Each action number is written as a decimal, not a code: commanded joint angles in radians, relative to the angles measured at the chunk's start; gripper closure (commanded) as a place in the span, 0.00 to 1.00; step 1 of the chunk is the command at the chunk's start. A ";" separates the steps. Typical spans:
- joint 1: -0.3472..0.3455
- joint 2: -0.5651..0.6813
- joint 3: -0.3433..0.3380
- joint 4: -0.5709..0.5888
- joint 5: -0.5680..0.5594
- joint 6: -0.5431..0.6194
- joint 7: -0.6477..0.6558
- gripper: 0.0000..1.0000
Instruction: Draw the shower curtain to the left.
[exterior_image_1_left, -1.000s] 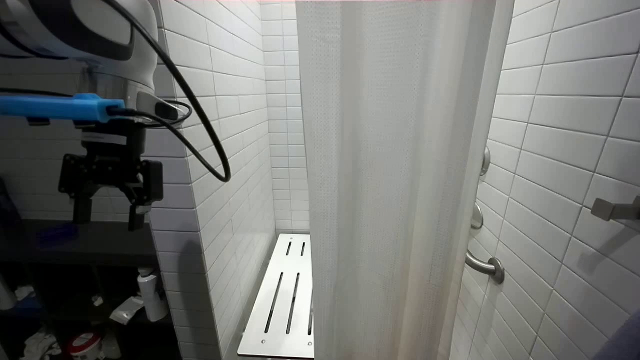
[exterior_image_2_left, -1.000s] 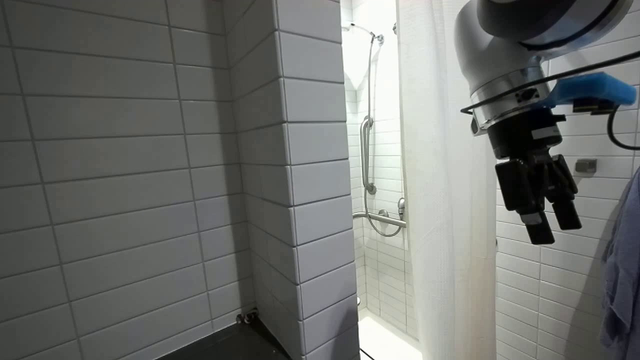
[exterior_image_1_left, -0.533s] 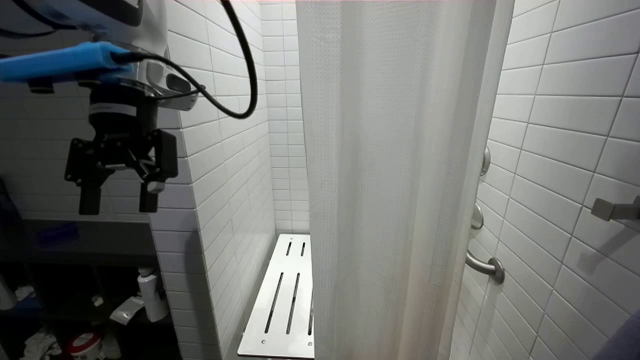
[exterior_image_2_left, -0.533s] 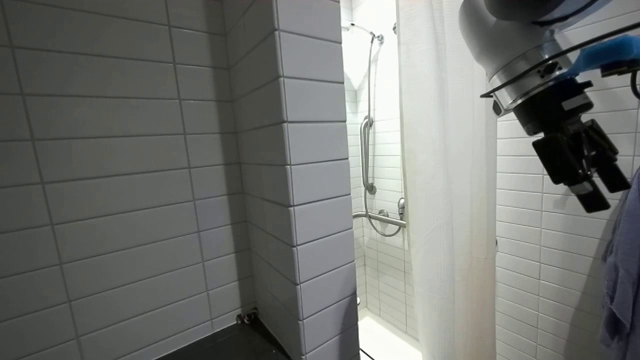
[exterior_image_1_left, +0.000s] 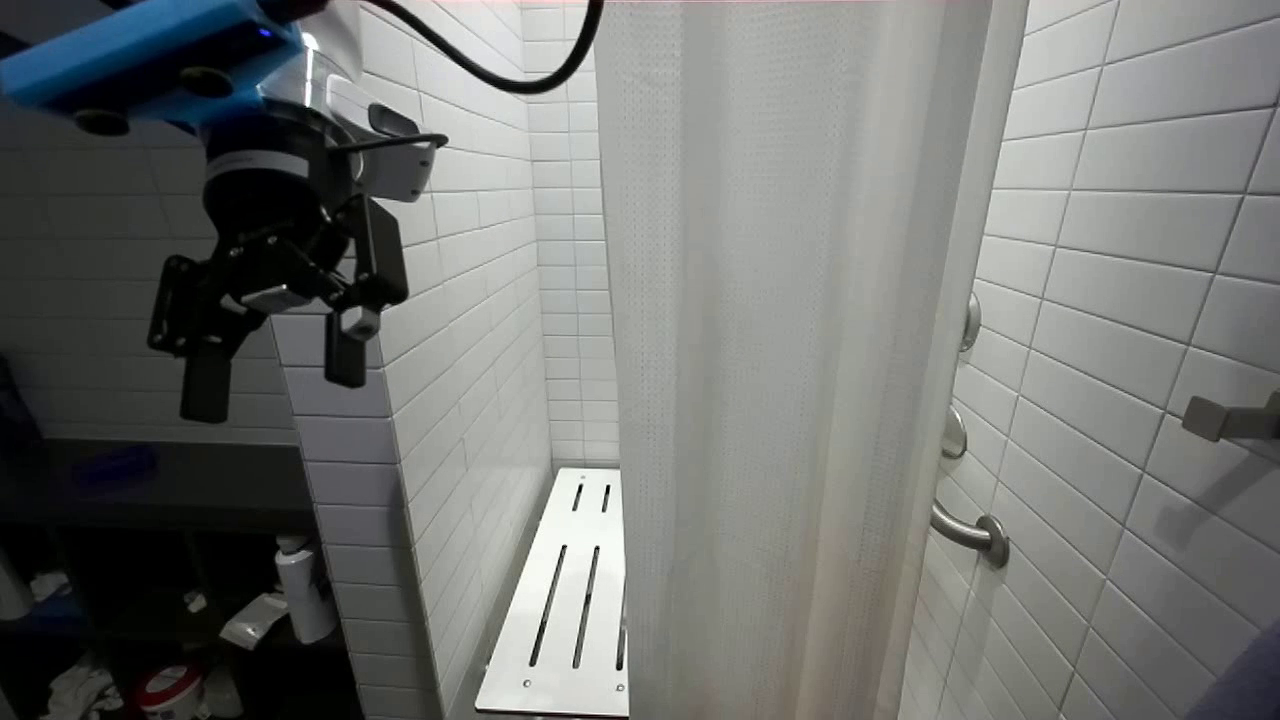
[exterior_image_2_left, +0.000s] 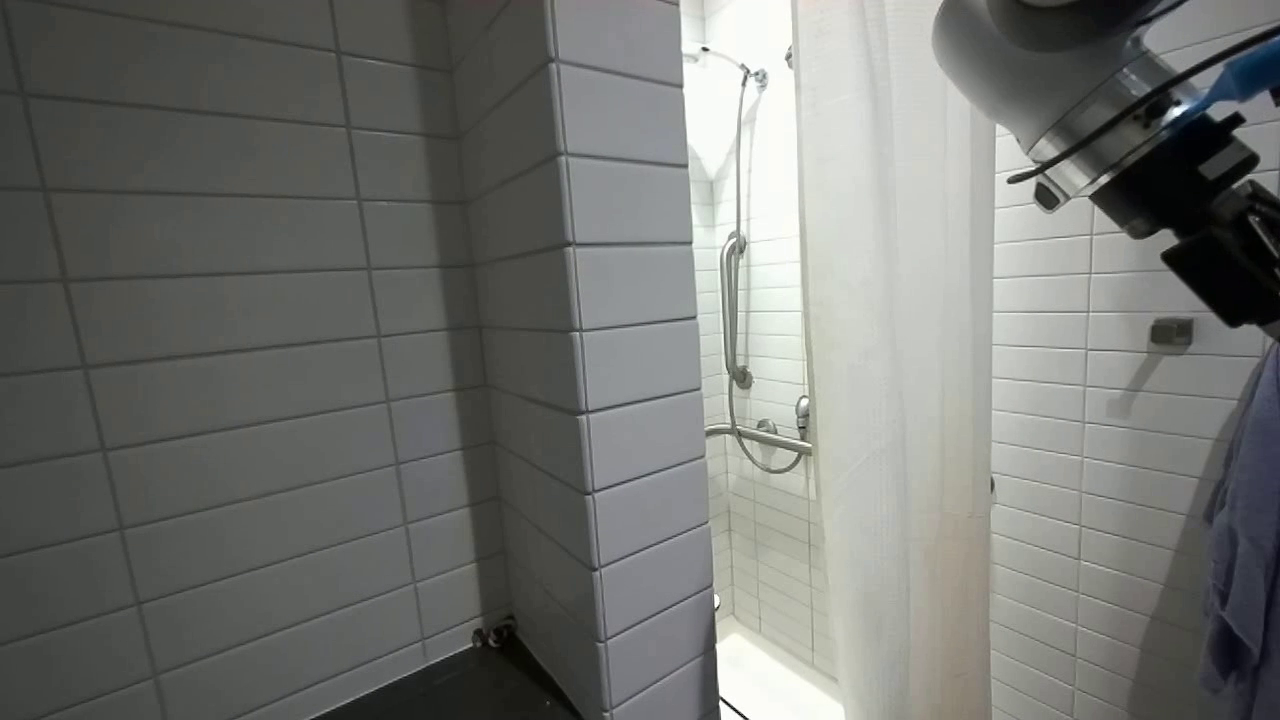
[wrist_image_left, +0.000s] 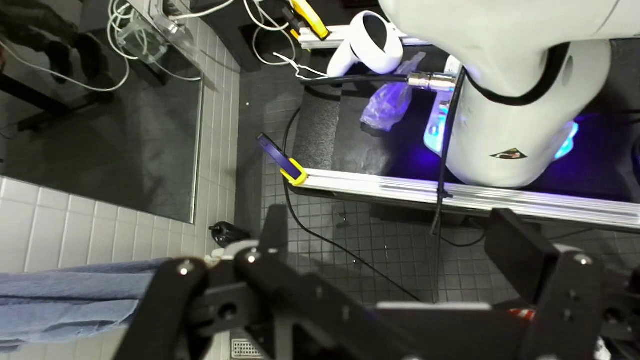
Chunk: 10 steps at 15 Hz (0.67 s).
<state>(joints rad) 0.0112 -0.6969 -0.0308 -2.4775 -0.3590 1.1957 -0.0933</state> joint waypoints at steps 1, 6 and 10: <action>0.003 0.039 -0.032 0.032 -0.086 -0.028 -0.044 0.00; -0.005 0.079 -0.101 0.070 -0.200 -0.018 -0.119 0.00; 0.007 0.110 -0.127 0.118 -0.268 -0.013 -0.188 0.00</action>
<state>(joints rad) 0.0111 -0.6337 -0.1476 -2.4176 -0.5831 1.1928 -0.2216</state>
